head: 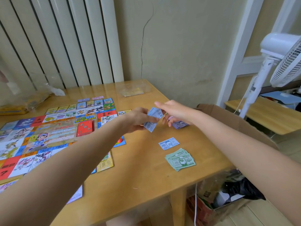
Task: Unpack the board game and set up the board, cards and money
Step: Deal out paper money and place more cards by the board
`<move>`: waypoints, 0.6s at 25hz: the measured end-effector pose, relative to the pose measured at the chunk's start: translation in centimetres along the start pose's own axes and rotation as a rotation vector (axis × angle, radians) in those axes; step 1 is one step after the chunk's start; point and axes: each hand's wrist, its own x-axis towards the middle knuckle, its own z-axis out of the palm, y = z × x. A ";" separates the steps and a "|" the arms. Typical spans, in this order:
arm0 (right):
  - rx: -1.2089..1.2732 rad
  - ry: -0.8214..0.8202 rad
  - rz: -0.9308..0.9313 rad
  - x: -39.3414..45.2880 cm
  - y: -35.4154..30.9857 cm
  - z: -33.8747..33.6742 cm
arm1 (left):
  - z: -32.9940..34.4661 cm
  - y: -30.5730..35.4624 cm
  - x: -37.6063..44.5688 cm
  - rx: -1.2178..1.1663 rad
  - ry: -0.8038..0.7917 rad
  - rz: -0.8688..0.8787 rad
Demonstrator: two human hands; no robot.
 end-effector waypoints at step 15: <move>-0.848 -0.459 -0.081 -1.1 1.6 0.7 | -0.4 -1.3 -1.8 -0.187 -0.084 -0.107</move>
